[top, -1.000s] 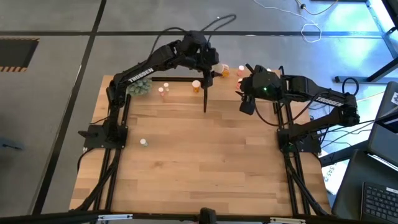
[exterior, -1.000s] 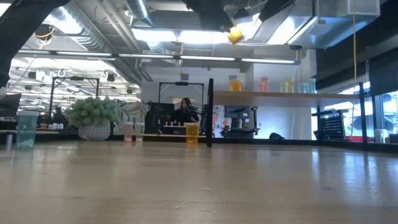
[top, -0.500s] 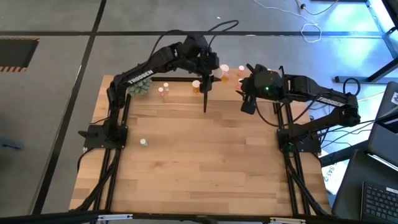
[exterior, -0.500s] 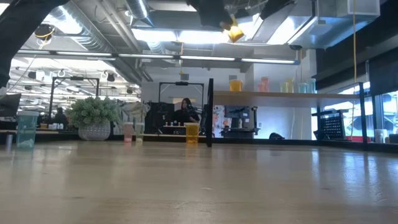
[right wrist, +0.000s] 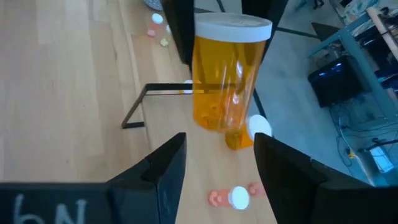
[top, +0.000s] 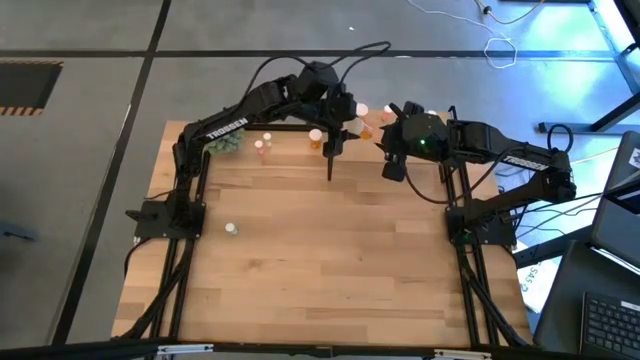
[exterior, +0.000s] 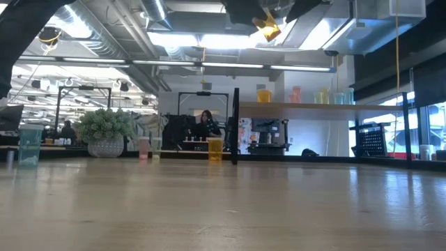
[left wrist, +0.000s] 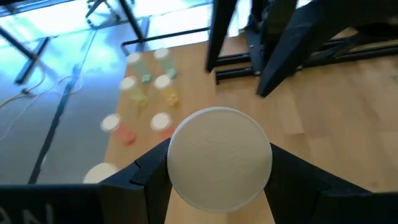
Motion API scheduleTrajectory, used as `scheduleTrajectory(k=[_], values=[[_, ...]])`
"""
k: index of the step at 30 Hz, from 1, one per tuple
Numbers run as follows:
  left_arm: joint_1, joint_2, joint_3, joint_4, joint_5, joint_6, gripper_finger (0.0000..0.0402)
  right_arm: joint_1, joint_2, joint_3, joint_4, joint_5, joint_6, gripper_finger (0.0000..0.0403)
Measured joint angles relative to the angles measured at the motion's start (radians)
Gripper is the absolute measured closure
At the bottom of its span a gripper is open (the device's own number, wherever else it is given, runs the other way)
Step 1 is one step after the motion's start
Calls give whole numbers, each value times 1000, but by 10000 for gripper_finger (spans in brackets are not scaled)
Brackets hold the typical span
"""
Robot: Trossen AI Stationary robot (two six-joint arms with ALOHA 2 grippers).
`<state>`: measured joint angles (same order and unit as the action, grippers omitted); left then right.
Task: Pick and place medicine bottles onto shelf by color
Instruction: Put the bottom orange pill bottle on the shelf aligned with the other orange pill bottle
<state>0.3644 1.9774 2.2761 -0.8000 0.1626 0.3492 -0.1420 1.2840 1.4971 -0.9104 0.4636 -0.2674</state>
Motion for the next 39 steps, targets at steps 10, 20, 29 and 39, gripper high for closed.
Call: scheduleTrajectory(k=[10, 20, 29, 39], values=[[2, 0, 0, -4, -15, 1, 202, 0, 7, 0, 1, 53, -4, 222], [1, 0, 0, -4, -16, 0, 202, 0, 17, 0, 3, 75, -40, 185], [1, 0, 0, -4, -16, 0, 202, 0, 17, 0, -3, 23, 9, 188], [1, 0, 0, -4, -15, -1, 202, 0, 31, -1, 9, 10, -1, 188]])
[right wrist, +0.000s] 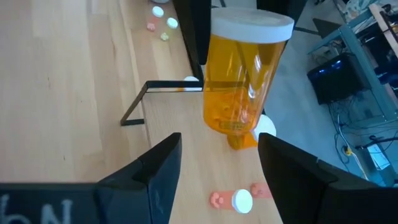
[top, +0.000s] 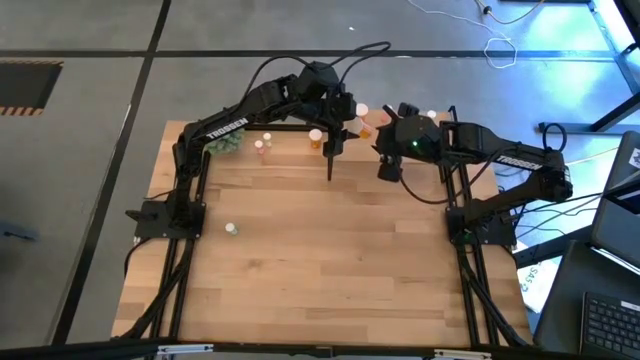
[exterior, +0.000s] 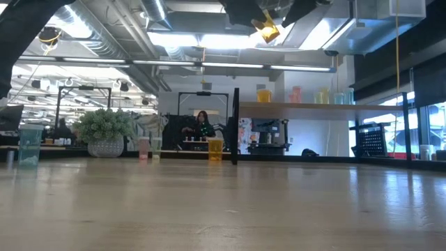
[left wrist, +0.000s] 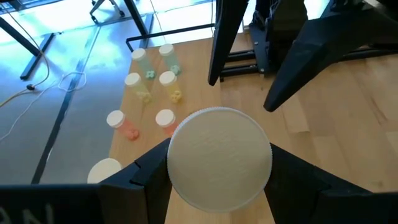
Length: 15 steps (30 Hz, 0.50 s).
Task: Pick and place medicine bottles onto shelf by color
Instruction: Put the bottom orange pill bottle on the shelf aligned with the other orange pill bottle
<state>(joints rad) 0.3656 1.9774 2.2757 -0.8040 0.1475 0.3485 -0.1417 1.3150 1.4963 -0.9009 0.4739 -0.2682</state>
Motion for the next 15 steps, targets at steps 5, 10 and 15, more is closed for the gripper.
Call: scheduleTrajectory(k=[5, 10, 15], values=[[-7, 0, 0, 0, 2, 1, 202, -1, 9, 0, 48, -10, 25, 188], [-15, 0, 0, 0, 4, 2, 202, 0, 18, 0, 56, -23, 28, 189], [-23, 0, 0, 0, 4, 2, 202, -19, 25, 0, 73, -24, 42, 189]])
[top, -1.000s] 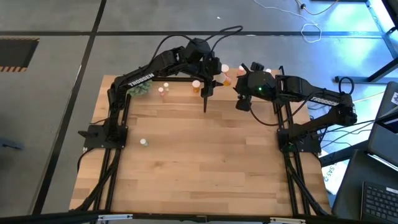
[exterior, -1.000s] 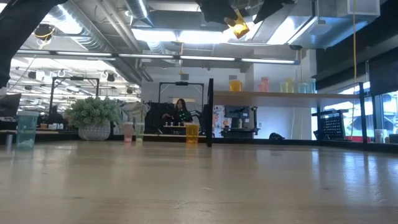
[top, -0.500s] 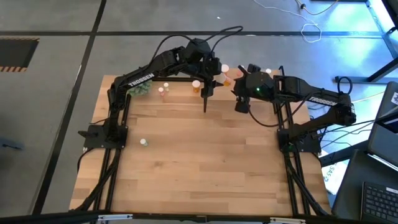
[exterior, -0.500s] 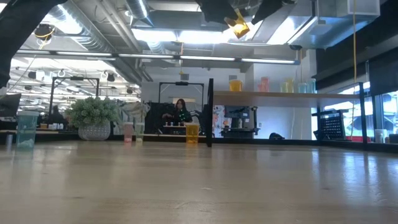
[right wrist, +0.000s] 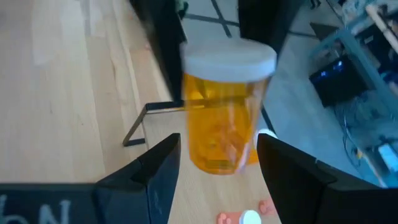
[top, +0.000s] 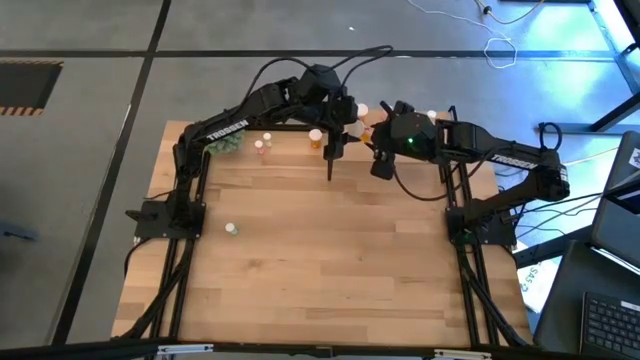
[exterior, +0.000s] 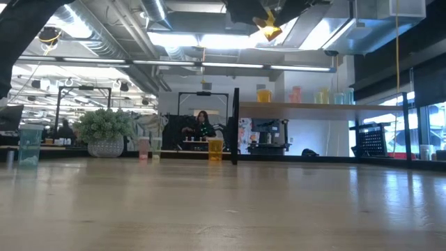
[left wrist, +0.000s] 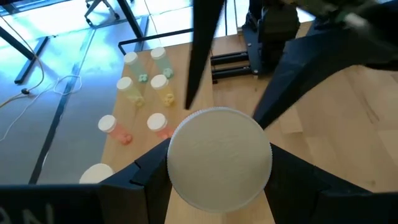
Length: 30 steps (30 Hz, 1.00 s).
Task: Pick and place medicine bottles onto shelf by color
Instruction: Put the bottom orange pill bottle on the shelf aligned with the other orange pill bottle
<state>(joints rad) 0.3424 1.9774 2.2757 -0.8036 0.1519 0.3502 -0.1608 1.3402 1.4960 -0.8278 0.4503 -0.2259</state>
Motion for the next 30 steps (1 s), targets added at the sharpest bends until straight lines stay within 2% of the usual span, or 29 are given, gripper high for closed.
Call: scheduleTrajectory(k=[4, 11, 30], values=[[-3, 0, 0, 2, 0, 1, 202, -28, 0, 0, -3, -16, 30, 189], [-6, -1, -1, 2, 9, 1, 202, -57, 0, 0, -4, -148, 14, 189], [-5, -1, -1, 13, 8, 2, 202, -80, 0, 0, -1, -166, 12, 189]])
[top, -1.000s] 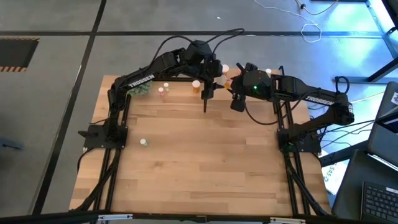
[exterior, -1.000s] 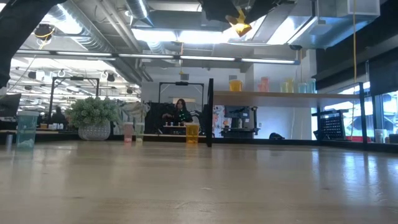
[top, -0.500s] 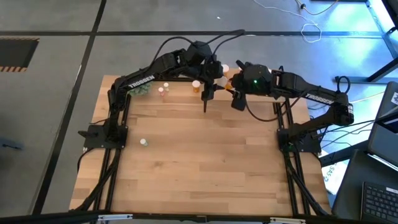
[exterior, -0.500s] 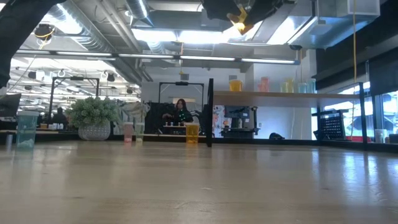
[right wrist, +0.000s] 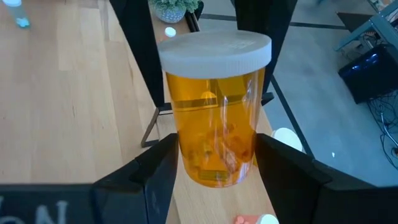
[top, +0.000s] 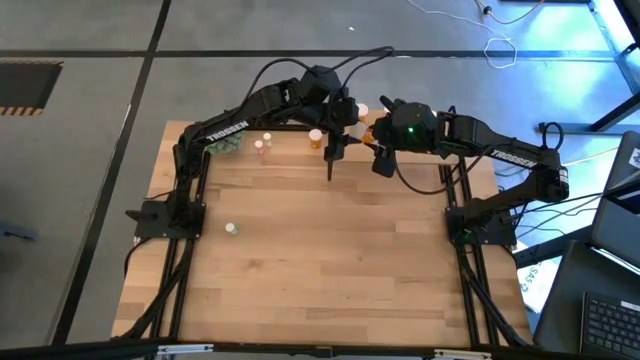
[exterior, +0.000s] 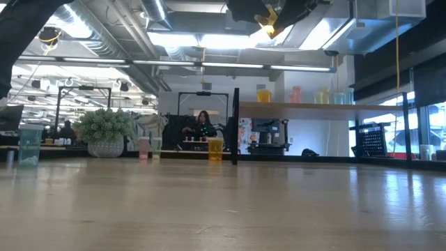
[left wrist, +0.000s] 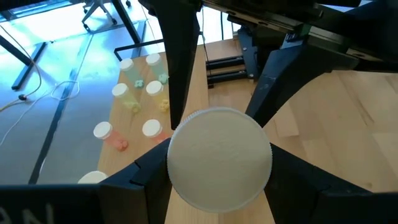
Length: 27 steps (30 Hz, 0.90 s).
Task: Pick and place medicine bottles onto shelf by color
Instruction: Put the bottom orange pill bottle on the shelf aligned with the other orange pill bottle
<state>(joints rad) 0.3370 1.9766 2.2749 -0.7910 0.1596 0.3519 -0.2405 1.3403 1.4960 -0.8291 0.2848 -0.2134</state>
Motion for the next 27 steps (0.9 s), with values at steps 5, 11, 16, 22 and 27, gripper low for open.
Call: scheduleTrajectory(k=[5, 11, 16, 22, 27], values=[[0, 0, 0, 1, 0, 0, 202, 0, 1, 0, 0, -1, 0, 197], [0, 0, 0, -5, -1, 0, 202, 0, 7, 0, 0, 0, -1, 228], [0, 0, 0, -5, -2, 0, 202, 0, 12, 0, 1, 0, -1, 224], [-10, 0, 0, 1, -82, 3, 199, 0, 13, 0, 3, 0, -3, 221], [-21, 0, 0, 5, -79, 45, 198, 0, 13, 0, 2, 0, -2, 223]])
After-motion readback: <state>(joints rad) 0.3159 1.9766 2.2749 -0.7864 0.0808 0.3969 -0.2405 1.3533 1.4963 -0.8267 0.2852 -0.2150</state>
